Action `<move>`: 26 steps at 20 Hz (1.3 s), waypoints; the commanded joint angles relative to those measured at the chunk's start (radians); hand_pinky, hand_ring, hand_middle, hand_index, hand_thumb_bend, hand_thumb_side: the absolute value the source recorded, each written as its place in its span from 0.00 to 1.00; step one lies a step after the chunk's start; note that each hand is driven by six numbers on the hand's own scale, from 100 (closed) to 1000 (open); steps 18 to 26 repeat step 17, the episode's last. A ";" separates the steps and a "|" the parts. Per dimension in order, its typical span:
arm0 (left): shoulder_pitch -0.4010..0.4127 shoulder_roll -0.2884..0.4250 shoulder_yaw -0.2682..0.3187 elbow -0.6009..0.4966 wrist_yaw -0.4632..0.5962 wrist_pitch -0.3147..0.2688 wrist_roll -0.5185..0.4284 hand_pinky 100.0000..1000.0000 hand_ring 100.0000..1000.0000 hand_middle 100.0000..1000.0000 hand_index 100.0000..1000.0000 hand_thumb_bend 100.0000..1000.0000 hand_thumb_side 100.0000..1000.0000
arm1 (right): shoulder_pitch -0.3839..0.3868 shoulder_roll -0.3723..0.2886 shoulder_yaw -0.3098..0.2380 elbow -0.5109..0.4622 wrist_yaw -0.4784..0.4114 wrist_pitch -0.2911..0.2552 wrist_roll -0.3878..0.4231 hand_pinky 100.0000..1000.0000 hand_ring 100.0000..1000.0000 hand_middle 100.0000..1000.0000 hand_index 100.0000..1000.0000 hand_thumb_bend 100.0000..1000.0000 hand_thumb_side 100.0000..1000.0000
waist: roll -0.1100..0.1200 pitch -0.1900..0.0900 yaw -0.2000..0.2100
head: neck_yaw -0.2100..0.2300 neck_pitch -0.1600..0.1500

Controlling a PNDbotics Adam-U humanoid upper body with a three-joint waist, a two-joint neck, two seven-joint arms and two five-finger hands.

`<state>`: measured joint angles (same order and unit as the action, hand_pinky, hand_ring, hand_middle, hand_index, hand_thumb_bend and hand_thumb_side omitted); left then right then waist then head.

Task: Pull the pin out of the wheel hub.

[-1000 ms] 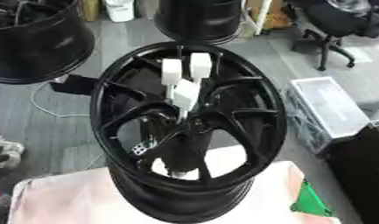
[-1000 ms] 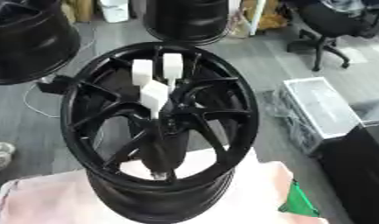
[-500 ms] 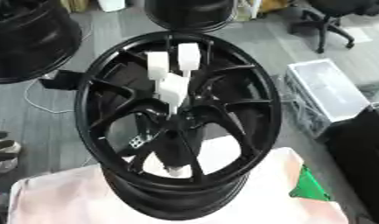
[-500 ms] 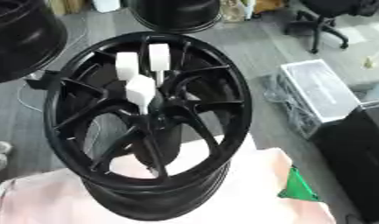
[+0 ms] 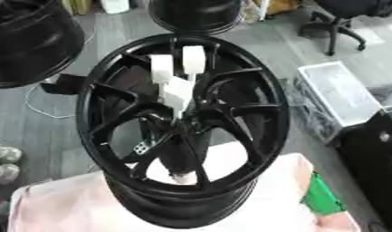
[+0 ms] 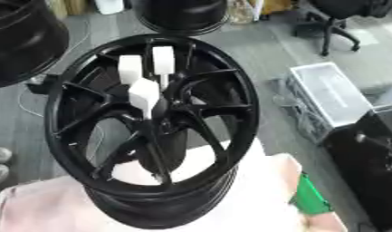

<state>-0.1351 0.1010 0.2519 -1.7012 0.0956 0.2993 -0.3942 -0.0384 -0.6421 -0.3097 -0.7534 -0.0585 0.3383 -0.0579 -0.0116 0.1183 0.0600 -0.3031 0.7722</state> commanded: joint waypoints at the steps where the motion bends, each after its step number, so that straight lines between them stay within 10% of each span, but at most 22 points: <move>1: -0.004 0.005 -0.009 -0.010 -0.003 -0.002 -0.012 0.59 0.66 0.61 0.71 0.00 1.00 | -0.030 -0.051 0.038 0.077 -0.055 0.025 -0.055 0.27 0.33 0.80 0.88 0.12 0.41 | -0.004 -0.015 0.005 | -0.015 -0.002; 17: -0.003 -0.015 -0.009 -0.016 -0.006 -0.014 -0.031 0.60 0.67 0.62 0.72 0.00 1.00 | -0.216 0.151 0.003 -0.227 -0.068 -0.230 -0.324 0.32 0.39 0.78 0.87 0.00 0.38 | 0.006 -0.013 0.001 | 0.001 -0.002; 26: -0.003 -0.015 -0.009 -0.016 -0.006 -0.014 -0.031 0.60 0.67 0.62 0.72 0.00 1.00 | -0.216 0.151 0.003 -0.227 -0.068 -0.230 -0.324 0.32 0.39 0.78 0.87 0.00 0.38 | 0.006 -0.013 0.001 | 0.001 -0.002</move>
